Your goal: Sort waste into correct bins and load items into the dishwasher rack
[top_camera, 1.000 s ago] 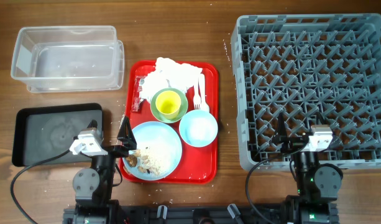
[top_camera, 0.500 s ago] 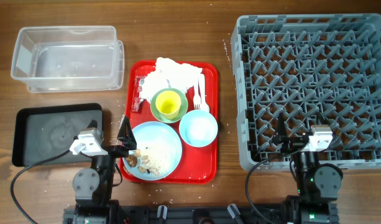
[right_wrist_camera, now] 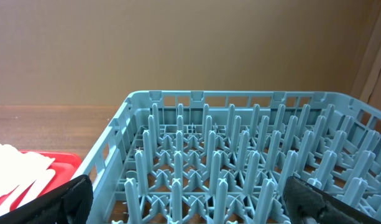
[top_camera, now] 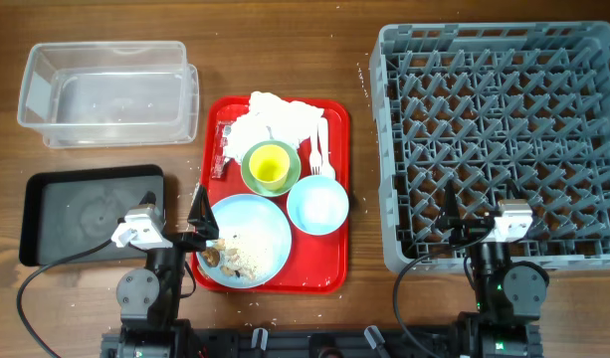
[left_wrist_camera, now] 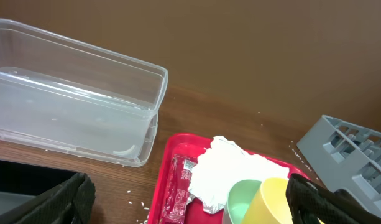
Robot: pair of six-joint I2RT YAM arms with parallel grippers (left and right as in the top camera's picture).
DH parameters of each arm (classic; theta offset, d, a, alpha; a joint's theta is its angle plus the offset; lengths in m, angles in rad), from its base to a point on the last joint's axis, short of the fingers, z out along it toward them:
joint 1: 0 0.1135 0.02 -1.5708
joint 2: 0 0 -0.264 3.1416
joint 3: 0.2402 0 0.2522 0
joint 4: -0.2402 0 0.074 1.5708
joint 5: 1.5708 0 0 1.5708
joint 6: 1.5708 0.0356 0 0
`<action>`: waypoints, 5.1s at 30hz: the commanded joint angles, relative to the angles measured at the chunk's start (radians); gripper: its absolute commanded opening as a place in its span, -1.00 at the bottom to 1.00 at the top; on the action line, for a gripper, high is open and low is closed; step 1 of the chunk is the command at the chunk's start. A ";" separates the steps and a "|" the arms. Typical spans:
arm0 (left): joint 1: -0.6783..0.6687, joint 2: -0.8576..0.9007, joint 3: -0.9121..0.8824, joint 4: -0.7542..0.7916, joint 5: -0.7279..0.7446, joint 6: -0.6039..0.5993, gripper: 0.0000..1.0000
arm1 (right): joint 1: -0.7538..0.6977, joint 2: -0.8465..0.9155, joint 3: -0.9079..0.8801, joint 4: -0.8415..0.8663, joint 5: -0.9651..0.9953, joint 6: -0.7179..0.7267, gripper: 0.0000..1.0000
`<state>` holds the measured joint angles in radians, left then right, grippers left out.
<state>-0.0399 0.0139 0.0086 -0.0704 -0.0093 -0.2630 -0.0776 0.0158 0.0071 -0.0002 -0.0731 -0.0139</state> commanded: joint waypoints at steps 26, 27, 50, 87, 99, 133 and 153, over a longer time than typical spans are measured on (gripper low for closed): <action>0.003 -0.005 -0.003 -0.001 0.018 0.019 1.00 | -0.005 0.002 -0.002 0.002 0.013 -0.012 0.99; 0.003 -0.005 -0.003 0.000 0.061 -0.013 1.00 | -0.005 0.002 -0.002 0.002 0.013 -0.012 1.00; -0.017 0.830 0.903 -0.722 0.599 0.037 0.99 | -0.005 0.002 -0.002 0.002 0.013 -0.012 0.99; -0.391 1.291 1.062 -0.675 -0.020 -0.340 0.72 | -0.005 0.002 -0.002 0.002 0.013 -0.012 0.99; -0.350 1.534 1.077 -0.624 -0.014 -0.215 0.15 | -0.005 0.002 -0.002 0.002 0.013 -0.012 0.99; -0.040 1.125 1.145 -0.828 -0.156 -0.346 0.98 | -0.005 0.002 -0.002 0.002 0.013 -0.012 0.99; 0.354 1.135 1.145 -1.074 -0.115 -0.403 1.00 | -0.005 0.002 -0.002 0.036 -0.317 0.427 0.99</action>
<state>0.3080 1.1473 1.1435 -1.1446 -0.1261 -0.6506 -0.0776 0.0204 0.0067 0.0181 -0.2005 0.0647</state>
